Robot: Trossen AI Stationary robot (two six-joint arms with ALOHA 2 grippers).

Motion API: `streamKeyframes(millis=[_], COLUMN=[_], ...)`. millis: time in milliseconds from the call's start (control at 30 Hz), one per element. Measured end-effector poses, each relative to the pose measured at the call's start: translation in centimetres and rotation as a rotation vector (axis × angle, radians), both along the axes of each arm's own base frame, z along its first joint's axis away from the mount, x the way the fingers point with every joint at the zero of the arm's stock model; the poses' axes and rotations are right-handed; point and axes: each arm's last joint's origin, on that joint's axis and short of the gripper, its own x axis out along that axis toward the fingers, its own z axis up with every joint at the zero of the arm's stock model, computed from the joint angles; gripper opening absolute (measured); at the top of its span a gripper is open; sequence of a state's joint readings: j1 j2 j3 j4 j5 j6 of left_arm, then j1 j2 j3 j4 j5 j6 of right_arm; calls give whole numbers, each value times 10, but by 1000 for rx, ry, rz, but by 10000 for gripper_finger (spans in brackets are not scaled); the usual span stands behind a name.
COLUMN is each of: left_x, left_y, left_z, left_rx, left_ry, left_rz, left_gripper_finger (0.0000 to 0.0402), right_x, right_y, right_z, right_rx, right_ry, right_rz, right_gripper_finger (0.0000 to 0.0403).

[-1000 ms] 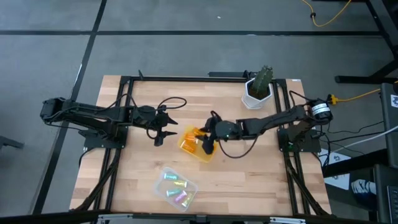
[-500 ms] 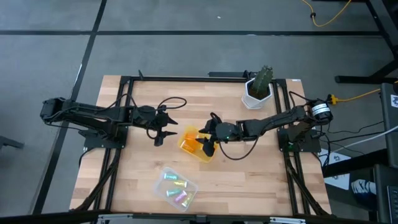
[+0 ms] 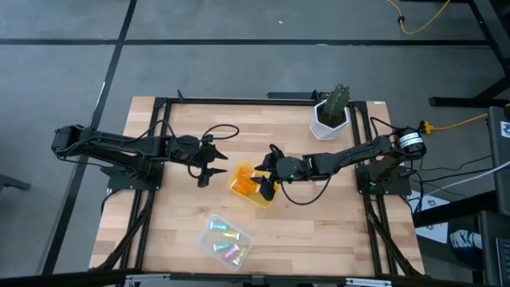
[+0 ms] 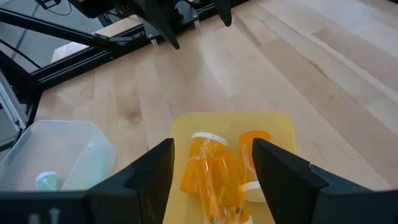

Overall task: Pick and place medicine bottles into bin by pill shape (circle, oval)
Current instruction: Return to Home Position

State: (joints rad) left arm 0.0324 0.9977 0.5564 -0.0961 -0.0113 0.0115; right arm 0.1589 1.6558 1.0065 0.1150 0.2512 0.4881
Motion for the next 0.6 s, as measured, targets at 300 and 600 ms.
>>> streamKeyframes(millis=[300, 600], left_x=[0, 0], left_y=[0, 0], left_z=[0, 0], left_rx=[0, 0], left_ry=[0, 0], left_rz=[0, 0], left_gripper_finger=[212, 212], right_x=[-1, -10], right_y=[-4, -36], right_z=[0, -15], right_rx=[-43, 23], right_ry=[-11, 142], right_rz=[-121, -337], right_gripper_finger=[218, 218])
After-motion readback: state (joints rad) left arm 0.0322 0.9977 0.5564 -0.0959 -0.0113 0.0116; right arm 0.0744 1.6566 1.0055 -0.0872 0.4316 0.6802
